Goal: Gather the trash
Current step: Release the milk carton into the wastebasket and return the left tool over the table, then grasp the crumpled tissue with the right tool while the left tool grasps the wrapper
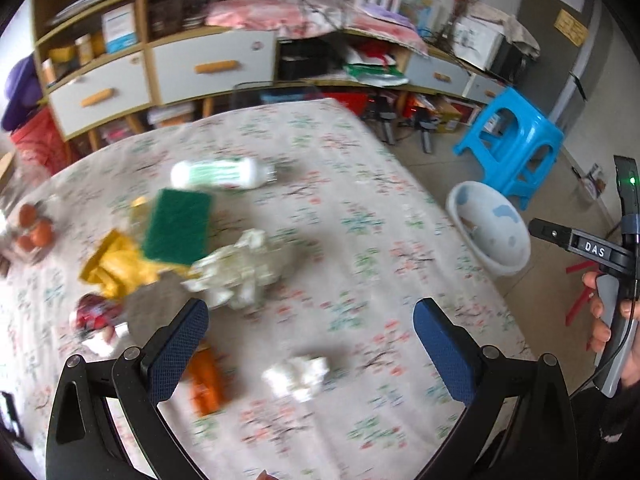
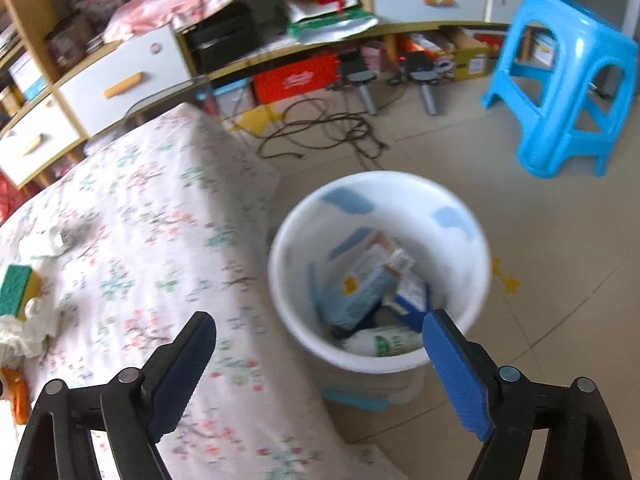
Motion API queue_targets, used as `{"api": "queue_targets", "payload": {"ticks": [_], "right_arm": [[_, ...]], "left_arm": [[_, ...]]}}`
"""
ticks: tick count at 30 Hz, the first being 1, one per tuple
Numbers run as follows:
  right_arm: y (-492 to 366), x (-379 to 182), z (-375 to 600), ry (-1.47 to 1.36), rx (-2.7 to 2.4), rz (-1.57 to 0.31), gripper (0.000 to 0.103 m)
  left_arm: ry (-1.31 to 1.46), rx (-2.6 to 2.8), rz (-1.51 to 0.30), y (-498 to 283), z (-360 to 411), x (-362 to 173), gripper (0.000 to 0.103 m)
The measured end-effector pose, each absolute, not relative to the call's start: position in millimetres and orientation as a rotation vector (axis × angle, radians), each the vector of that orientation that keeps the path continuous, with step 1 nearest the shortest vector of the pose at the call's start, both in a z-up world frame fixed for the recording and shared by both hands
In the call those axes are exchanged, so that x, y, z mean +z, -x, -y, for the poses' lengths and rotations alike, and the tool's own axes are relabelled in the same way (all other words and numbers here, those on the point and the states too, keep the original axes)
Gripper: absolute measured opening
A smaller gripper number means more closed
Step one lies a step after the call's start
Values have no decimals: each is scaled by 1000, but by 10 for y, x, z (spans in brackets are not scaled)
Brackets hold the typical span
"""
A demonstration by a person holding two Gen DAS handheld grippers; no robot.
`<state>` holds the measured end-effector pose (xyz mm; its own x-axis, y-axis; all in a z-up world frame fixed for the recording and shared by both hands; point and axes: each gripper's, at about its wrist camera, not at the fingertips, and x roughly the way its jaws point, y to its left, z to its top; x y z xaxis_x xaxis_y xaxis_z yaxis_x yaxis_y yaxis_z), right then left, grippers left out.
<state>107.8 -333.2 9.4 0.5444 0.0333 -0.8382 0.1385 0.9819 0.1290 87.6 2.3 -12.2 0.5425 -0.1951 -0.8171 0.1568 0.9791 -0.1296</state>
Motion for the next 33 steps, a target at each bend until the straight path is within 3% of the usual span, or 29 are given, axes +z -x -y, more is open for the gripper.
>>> {"api": "queue_targets", "payload": {"ticks": [10,23,29,31,33], "right_arm": [[-1117,-10,2631,-50,20,-1027,89],[-1128,-109,2256,10,50,-1056,90],[-1135,-127,2202,11,56,-1063,90],[-1140,-132,2190,7,61,-1065,90],[-1136,-134,2172,4,65,-1066,90]], "left_arm": [[110,-162,-910,-803,-775,-130,103],[16,-72,-1063,-872,-1009,-431,102],[-38,-137,-1060,-824,-850,-432,74],[-63,-155,-1069,-832,-794,-460,56],[-81,-156,-1063,-837,-769,-467,49]]}}
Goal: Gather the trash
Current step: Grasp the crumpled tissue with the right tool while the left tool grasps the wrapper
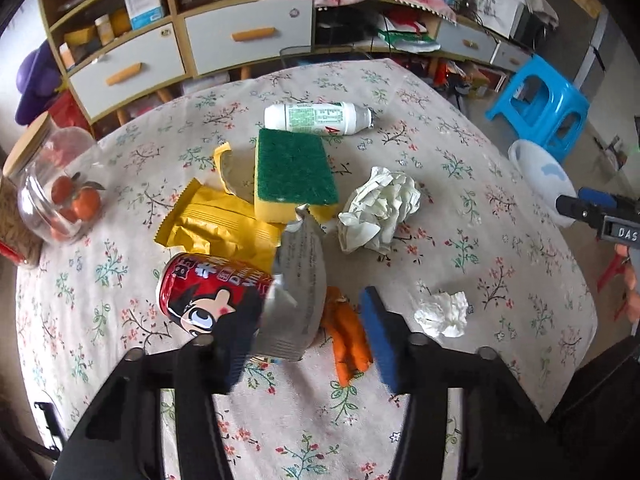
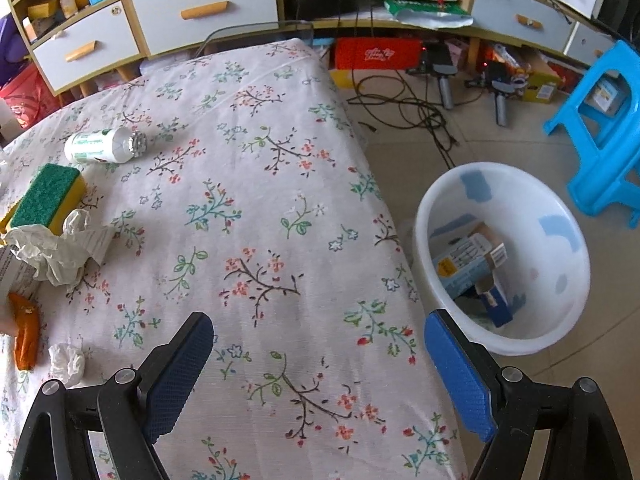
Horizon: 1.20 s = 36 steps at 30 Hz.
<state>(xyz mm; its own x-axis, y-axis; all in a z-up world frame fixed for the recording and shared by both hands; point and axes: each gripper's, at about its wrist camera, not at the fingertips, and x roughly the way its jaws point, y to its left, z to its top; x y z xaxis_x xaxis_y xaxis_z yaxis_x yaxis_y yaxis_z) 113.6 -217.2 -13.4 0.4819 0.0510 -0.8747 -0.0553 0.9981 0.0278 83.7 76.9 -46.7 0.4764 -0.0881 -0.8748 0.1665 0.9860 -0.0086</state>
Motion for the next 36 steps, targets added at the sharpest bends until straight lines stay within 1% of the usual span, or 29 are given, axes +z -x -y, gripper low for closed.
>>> {"api": "queue_targets", "payload": {"ticks": [1,2,3,4,6,7,10,21,27,36], "right_arm": [[-1130,-135,2164,4,67,-1066,90],[-1129,-135,2155,4,70,-1066,90],[-1129,-135,2145,4,73,-1066,90],[-1130,-135,2133,5,76,-1066,90],[-1132,-144,2100,4,78,-1068,90],[-1136,-144,2086,2,79,-1069,90],[-1162,-150,1996,-10,95,-1071,90],[-1271,-225,1349,12,206,-1075,90],[-1343,-303,901,21,281,-1076,90],[-1412,-457,327,91,351,-1055,90]], "left_arm": [[-79,-162,-1062,-843,-765,-461,41],[-69,-169,-1060,-849,-767,-457,36],[-43,-187,-1064,-856,-780,-454,23],[12,-223,-1078,-875,-810,-459,13],[70,-244,-1078,-881,-844,-443,11],[74,-239,-1067,-878,-851,-425,8],[108,-241,-1033,-833,-901,-327,6],[245,-196,-922,-589,-1309,-17,6],[283,-136,-905,-491,-1534,-25,6],[327,-86,-929,-419,-1803,-155,6]]}}
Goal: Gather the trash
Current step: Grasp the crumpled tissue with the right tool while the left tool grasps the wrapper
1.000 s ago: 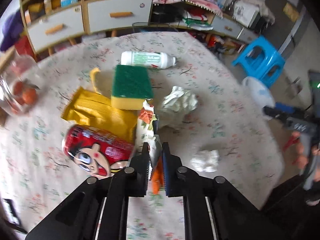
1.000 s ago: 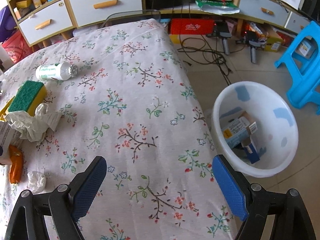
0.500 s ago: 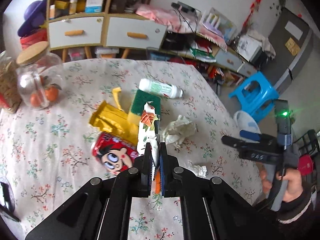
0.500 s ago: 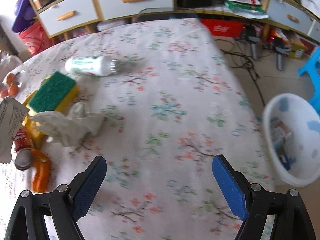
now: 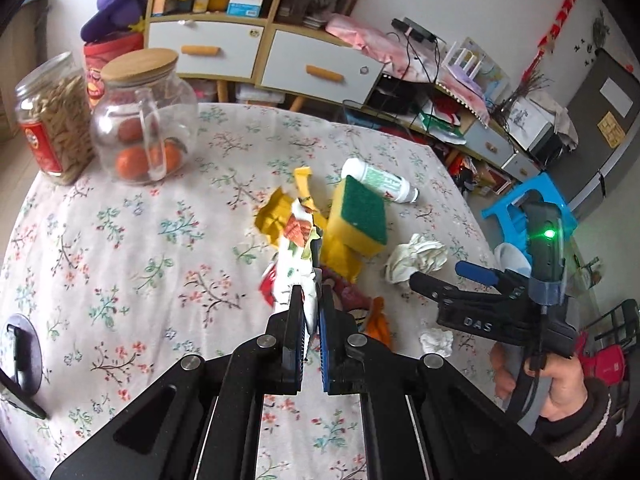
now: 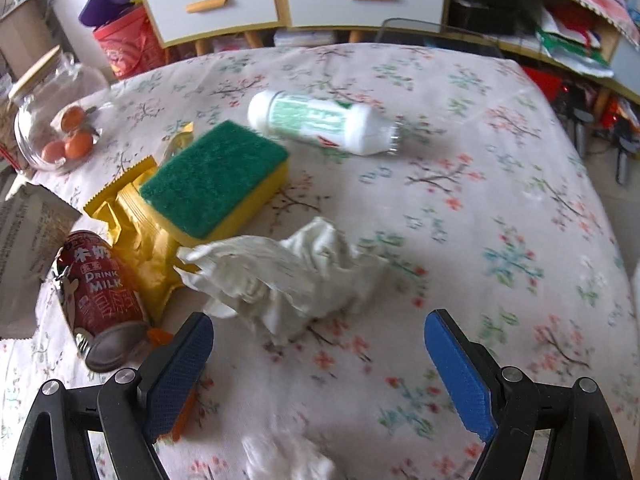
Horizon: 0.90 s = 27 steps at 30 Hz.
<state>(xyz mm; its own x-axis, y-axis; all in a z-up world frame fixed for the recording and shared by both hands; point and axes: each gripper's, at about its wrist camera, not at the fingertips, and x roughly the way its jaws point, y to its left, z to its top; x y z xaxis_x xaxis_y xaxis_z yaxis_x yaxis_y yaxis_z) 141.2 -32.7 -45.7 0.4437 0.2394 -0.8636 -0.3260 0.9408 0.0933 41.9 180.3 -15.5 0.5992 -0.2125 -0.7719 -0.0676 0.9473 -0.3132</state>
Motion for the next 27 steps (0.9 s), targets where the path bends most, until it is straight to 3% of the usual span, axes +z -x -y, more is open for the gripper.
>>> {"api": "queue_targets", "payload": {"ticks": [13,22,27], "right_arm": [[-1610,-657,123,77,348,-1062,89],[-1585,-567,126,72,368,-1041,40],[-1553,-529,177,56,385,-1042,32]], "left_arm": [[324,-84,-943,-370,-1893,-228,6],[320,-84,-939,-366,-1843,-216,6],[323,-89,-930,-370,-1784,-173,6]]}}
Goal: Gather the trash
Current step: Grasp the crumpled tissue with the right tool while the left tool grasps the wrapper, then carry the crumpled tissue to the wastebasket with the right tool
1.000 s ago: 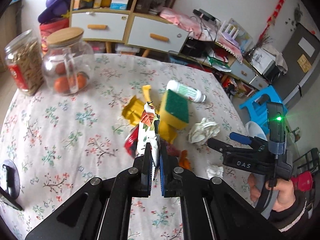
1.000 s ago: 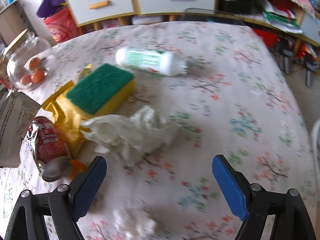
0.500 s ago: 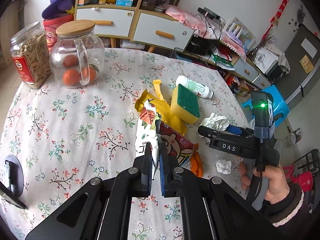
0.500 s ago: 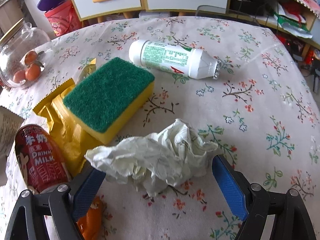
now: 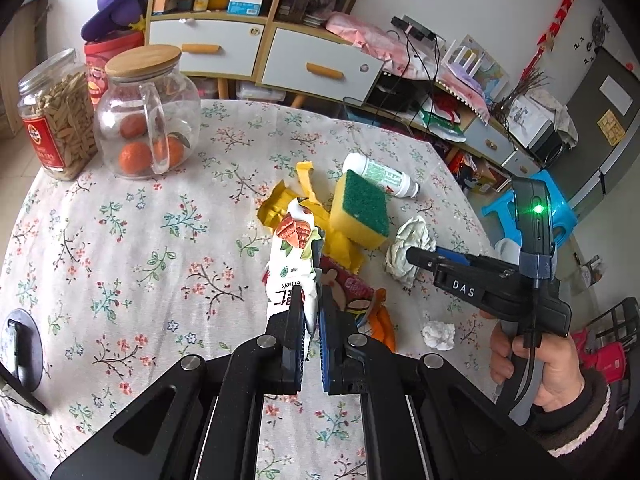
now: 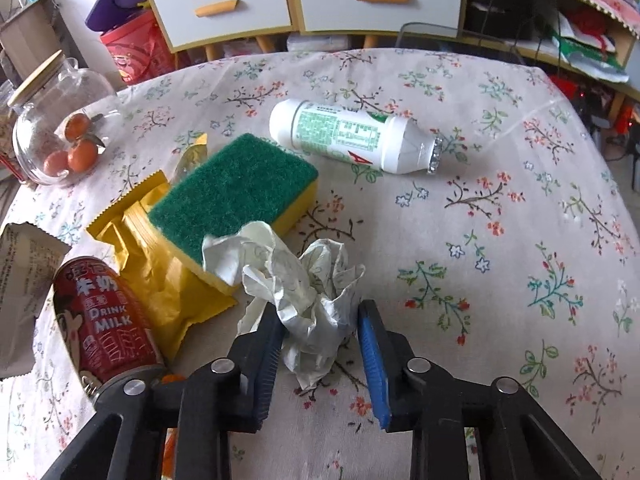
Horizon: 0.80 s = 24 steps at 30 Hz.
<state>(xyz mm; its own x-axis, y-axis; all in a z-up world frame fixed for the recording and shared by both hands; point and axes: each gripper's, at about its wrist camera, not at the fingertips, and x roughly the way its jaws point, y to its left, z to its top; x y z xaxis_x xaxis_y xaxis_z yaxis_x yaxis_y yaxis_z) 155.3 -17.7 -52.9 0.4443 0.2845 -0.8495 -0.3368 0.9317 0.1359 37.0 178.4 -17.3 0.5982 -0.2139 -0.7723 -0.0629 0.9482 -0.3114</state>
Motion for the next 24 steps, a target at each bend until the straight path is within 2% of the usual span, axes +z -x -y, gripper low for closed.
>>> {"api": "queue_targets", "payload": {"ticks": [13,24], "right_arm": [[-1424,-287,494,17,387,-1000,30],[-1324,-74,1321,-62,301,-969,31]], "left_arm": [[313,-151,-892,-470,-1441,0,6],[278,-226,-907,-578,-976,-23,6]]}}
